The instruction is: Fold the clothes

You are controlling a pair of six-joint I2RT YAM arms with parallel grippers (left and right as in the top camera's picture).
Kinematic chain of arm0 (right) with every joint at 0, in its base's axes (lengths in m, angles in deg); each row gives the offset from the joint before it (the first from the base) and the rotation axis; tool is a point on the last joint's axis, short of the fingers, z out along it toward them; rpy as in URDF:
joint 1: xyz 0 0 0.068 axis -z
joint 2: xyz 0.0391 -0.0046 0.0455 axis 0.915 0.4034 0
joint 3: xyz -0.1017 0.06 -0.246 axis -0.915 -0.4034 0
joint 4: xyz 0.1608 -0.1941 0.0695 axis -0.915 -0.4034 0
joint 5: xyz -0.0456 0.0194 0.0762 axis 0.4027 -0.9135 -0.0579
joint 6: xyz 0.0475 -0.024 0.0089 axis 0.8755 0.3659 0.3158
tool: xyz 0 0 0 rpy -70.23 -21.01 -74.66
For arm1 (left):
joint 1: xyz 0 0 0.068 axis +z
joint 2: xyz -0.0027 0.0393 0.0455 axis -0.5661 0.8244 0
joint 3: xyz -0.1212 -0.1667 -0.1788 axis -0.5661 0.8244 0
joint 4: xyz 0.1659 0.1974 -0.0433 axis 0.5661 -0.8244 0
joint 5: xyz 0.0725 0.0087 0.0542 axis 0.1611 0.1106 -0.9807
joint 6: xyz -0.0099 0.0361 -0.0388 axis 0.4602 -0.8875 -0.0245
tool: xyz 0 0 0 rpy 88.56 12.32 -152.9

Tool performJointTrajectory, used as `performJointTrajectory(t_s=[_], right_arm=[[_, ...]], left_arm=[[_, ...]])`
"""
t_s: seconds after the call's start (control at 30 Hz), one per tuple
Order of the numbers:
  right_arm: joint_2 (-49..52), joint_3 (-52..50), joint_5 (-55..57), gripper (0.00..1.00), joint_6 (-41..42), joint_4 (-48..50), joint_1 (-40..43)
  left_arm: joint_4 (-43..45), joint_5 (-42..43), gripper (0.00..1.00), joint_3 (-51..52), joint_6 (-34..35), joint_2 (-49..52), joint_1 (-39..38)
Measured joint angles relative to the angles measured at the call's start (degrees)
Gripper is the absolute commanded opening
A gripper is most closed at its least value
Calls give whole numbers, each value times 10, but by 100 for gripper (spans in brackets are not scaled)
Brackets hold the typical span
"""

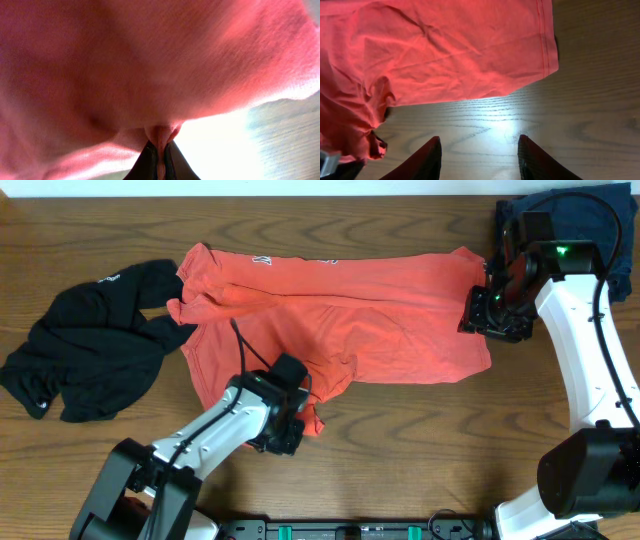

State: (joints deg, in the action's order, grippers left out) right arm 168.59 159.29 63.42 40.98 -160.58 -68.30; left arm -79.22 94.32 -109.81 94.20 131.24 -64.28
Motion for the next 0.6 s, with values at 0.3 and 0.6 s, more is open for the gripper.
performJointTrajectory(t_s=[0.3, 0.6], right_arm=[[0, 0, 0, 46, 0, -12, 0], [0, -46, 0, 43, 12, -5, -2]], left_arm=[[-113, -35, 6, -158, 4, -137, 43], [-120, -90, 6, -174, 13, -219, 51]])
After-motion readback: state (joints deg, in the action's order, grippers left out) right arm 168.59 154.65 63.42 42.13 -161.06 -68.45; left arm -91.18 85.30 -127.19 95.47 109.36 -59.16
